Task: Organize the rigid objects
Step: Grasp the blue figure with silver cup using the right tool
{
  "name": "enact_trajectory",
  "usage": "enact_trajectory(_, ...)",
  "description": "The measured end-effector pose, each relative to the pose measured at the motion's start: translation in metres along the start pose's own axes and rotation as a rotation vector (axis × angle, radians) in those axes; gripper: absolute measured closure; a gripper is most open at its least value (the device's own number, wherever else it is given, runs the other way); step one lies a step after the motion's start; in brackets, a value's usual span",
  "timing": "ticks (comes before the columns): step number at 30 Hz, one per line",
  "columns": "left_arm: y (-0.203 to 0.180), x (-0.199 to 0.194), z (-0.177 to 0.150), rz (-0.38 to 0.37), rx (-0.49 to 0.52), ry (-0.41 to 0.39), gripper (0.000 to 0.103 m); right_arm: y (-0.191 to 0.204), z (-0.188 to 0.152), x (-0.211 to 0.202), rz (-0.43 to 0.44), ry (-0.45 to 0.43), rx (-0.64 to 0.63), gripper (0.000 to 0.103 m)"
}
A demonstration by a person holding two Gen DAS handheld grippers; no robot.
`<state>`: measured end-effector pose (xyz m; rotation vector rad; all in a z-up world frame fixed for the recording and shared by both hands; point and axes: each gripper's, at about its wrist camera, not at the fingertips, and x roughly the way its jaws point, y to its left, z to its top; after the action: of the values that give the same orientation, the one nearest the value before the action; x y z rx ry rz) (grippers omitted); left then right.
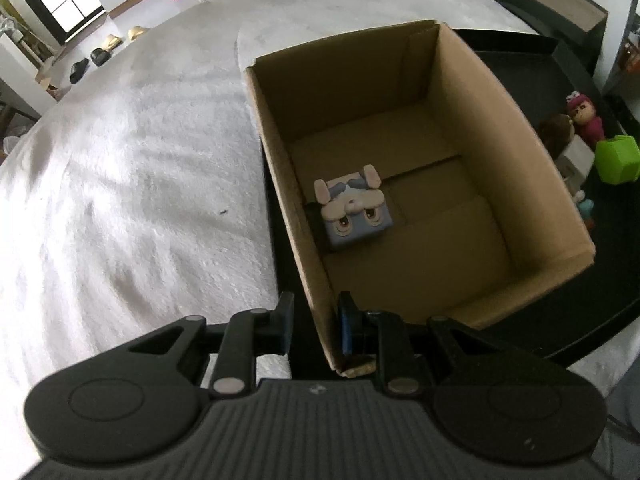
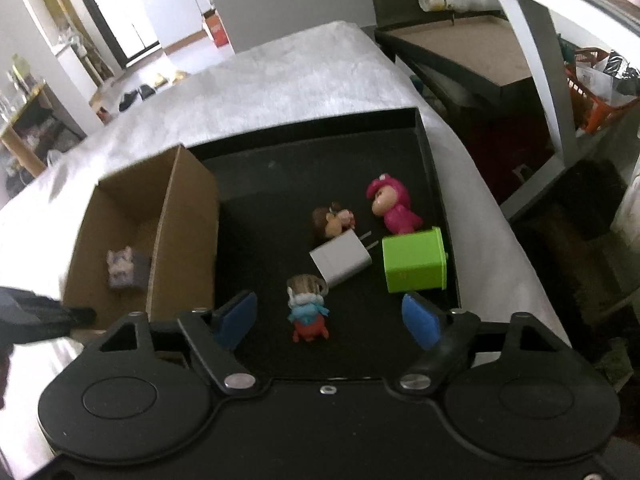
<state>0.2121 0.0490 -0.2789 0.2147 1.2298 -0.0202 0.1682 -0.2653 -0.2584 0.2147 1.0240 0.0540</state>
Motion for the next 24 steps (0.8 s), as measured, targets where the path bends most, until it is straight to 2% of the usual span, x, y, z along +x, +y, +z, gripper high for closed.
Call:
enact_trajectory(2, 0.004, 0.003, 0.002, -0.009, -0.031, 0.002, 0.084, 0.001, -0.004, 0.008, 0.000, 0.018, -0.002, 0.030)
enact_trajectory(4, 0.008, 0.000, 0.003, -0.021, -0.058, -0.045, 0.085, 0.002, -0.008, 0.017, 0.009, 0.035, -0.002, 0.033)
enact_trajectory(6, 0.005, -0.001, 0.001, -0.014, -0.038, -0.049, 0.085, 0.005, -0.011, 0.026, 0.004, 0.050, -0.017, 0.034)
enact_trajectory(15, -0.006, 0.003, 0.001, 0.022, -0.012, -0.062, 0.088, 0.018, -0.019, 0.056, -0.017, 0.080, -0.078, 0.035)
enact_trajectory(24, -0.003, 0.002, -0.004, 0.021, -0.062, -0.077, 0.091, 0.025, -0.023, 0.078, -0.051, 0.098, -0.122, 0.036)
